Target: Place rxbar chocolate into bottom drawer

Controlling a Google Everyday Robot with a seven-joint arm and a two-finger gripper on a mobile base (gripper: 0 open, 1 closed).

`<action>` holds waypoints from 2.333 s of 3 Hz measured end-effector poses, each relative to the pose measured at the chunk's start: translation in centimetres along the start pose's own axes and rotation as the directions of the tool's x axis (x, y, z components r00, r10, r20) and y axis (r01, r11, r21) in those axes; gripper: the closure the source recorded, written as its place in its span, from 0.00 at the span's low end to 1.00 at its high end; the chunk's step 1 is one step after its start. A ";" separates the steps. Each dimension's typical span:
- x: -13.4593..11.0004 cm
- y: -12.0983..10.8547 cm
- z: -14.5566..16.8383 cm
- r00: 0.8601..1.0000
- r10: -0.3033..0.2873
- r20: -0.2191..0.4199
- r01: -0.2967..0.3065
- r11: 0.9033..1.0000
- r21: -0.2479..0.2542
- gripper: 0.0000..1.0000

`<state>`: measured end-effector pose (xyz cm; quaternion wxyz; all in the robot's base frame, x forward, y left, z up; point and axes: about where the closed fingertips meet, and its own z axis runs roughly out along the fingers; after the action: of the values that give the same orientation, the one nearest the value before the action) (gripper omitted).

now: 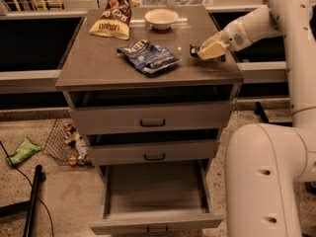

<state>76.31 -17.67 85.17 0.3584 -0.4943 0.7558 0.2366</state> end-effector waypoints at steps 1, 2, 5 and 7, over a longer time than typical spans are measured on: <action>-3.7 1.4 -4.3 0.998 -0.060 0.032 0.058 0.997 0.056 1.00; -7.8 3.8 -9.3 0.990 -0.110 0.093 0.096 0.986 0.137 1.00; -9.4 7.3 -16.2 0.960 -0.120 0.251 0.042 0.954 0.297 1.00; -7.3 8.9 -13.0 0.969 -0.108 0.221 0.052 0.968 0.245 1.00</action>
Offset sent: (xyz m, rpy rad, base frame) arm -0.1745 0.0685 0.0365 0.0304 -0.0689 -0.0170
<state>66.02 -19.19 99.09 0.5103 -0.4470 0.7107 0.1863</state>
